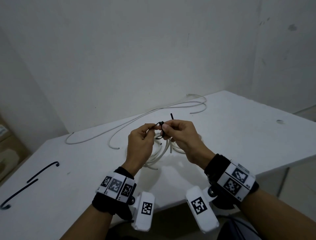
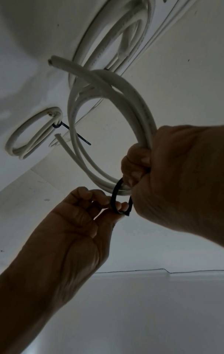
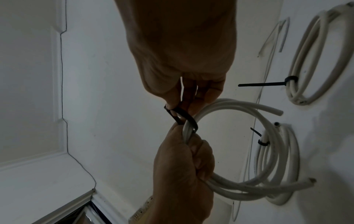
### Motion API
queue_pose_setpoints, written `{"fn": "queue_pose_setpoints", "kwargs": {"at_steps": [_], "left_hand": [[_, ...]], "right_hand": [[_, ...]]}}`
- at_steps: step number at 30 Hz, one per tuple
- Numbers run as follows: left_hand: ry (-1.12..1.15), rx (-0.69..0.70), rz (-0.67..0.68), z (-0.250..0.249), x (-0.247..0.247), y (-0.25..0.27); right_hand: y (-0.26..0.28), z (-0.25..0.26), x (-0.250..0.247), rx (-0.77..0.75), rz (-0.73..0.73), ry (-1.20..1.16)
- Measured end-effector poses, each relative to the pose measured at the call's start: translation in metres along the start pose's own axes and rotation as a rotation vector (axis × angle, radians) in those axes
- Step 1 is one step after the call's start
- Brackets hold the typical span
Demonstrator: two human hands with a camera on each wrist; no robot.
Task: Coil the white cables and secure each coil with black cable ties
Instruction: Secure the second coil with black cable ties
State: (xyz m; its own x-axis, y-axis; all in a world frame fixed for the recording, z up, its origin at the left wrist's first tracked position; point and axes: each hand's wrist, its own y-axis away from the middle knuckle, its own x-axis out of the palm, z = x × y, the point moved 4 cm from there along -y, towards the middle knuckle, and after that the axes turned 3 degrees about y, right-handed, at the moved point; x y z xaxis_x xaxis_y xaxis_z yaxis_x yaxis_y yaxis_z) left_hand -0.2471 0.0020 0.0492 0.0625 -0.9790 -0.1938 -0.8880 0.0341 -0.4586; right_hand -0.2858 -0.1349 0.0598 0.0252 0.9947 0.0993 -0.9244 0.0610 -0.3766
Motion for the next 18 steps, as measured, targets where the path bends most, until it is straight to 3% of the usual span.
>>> {"fn": "queue_pose_setpoints", "kwargs": {"at_steps": [18], "left_hand": [[-0.038, -0.025, -0.002, -0.0008, 0.0029, -0.0009]], "right_hand": [[-0.0014, -0.0058, -0.0051, 0.065, 0.01, 0.041]]}}
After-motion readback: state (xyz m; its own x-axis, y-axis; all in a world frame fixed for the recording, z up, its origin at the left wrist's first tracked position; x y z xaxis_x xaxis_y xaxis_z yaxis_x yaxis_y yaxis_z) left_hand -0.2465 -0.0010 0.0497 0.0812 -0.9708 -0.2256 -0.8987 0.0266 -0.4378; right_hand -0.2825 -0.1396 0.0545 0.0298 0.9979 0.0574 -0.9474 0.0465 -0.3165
